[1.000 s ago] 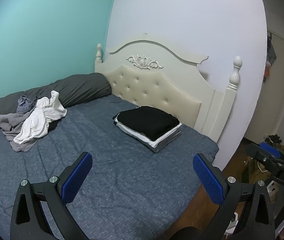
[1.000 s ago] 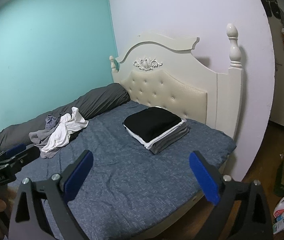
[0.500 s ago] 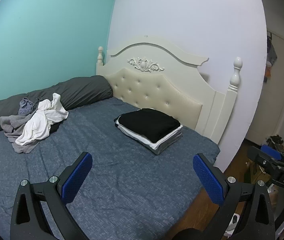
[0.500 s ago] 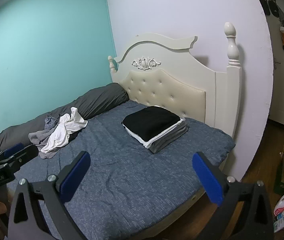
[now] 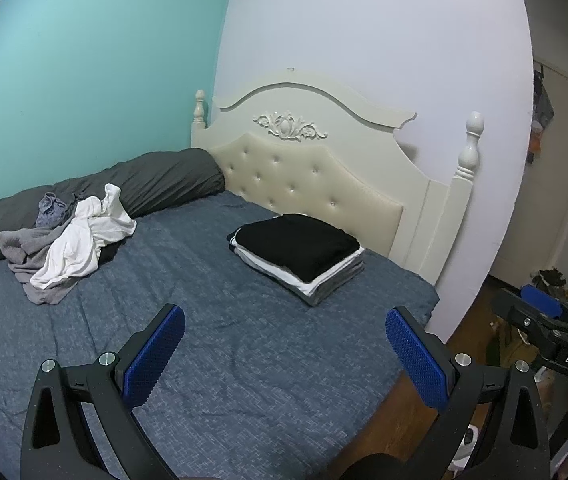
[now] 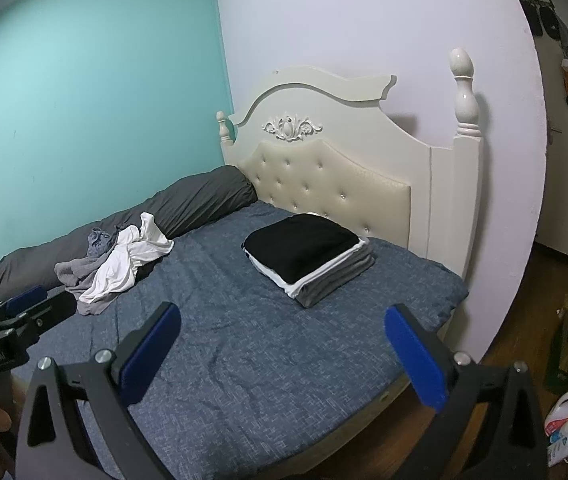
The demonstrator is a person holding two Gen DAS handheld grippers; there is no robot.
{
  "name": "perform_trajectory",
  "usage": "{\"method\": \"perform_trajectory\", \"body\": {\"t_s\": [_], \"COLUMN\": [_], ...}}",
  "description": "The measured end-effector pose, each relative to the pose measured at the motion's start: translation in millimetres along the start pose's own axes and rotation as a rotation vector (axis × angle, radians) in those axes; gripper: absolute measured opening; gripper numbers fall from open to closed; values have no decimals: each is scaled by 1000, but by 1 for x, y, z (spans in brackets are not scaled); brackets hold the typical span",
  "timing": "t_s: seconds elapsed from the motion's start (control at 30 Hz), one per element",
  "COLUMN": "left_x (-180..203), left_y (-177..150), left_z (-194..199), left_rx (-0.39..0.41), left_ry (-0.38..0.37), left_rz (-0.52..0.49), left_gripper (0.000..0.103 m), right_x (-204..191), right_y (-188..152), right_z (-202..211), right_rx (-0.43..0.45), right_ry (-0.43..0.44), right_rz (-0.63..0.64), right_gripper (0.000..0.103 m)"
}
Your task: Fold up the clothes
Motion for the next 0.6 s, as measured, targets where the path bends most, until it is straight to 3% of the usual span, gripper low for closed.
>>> {"method": "perform_trajectory", "body": {"t_s": [0.6], "left_x": [0], "left_y": [-2], "left_z": [1], "left_rx": [-3], "left_ry": [-15], "left_rz": [1], "left_gripper": [103], "right_x": [-3], "right_y": [1], "right_z": [1], "right_rx": [6], "right_ry": [-7], "right_rz": [8], "right_gripper": [103]}}
Point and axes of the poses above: each gripper's, at about its wrist camera, not at the fingertips, and z roughly against the way its jaws point, x to its right, y to its top, the point moved 2 cm from there along -z, roughly the way its jaws point, and after that the axes turned 7 degrees about y, right-handed, at the moved point
